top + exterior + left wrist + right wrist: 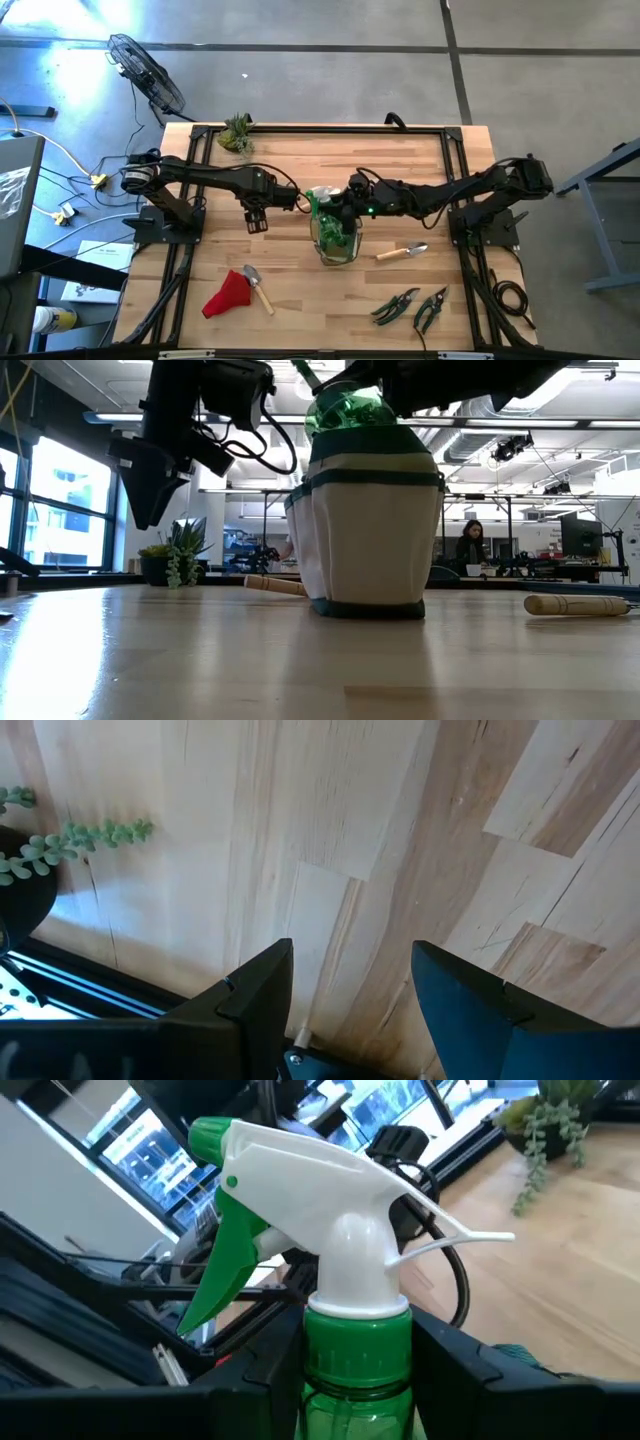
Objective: Pick & Place Garden tools in Gardening bag
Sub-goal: Put the green spray bottle into the light brown gardening bag
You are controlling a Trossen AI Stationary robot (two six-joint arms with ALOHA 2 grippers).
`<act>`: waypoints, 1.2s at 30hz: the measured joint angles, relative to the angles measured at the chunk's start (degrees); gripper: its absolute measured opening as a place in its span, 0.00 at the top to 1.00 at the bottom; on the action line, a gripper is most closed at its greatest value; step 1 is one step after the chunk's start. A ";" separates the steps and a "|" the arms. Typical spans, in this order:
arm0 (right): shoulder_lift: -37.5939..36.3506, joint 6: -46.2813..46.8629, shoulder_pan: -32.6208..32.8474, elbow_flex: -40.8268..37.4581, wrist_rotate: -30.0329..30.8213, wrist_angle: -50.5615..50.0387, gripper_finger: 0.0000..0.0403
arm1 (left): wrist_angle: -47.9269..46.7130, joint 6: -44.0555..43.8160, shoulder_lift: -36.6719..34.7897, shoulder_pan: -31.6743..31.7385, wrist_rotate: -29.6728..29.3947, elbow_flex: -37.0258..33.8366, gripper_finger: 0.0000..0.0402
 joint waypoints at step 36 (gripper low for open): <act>8.28 1.78 0.75 0.00 -15.38 14.53 0.66 | -0.02 0.00 0.00 0.01 0.13 0.00 0.51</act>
